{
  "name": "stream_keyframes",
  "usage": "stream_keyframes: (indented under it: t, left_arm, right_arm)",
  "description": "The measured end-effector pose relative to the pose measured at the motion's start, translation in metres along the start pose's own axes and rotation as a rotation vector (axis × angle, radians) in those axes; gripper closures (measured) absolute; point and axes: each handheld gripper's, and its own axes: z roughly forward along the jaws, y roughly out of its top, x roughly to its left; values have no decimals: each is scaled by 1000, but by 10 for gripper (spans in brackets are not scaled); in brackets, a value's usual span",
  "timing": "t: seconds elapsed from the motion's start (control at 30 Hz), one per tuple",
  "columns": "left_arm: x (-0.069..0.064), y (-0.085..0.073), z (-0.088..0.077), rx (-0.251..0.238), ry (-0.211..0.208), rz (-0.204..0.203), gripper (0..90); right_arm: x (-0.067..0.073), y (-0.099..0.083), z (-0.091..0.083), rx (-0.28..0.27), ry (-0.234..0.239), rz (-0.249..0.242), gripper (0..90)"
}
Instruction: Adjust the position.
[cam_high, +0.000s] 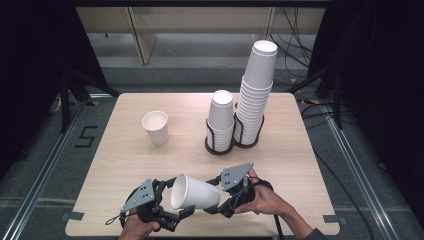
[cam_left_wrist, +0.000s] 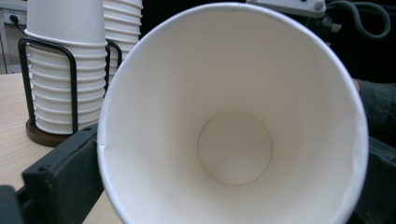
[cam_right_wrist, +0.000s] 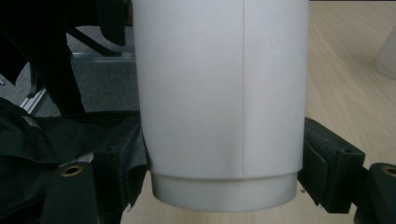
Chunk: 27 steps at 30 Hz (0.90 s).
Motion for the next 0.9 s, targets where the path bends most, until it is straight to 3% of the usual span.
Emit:
stream_keyframes:
  t: [0.37,0.43,0.67,0.8,0.9]
  left_arm:
    - [-1,-2,1,-7,-4,3,0]
    - [0,-2,0,-15,-4,0,48]
    - [2,0,0,10,-8,-2,84]
    - [-1,3,0,31,11,28,91]
    - [-2,3,0,49,29,48,92]
  right_arm:
    - [3,-3,12,35,17,6,258]
    - [3,-4,15,45,16,3,259]
    - [3,-5,18,47,17,42,251]
    - [5,-4,17,83,-32,67,177]
    - [8,-1,16,135,-88,30,183]
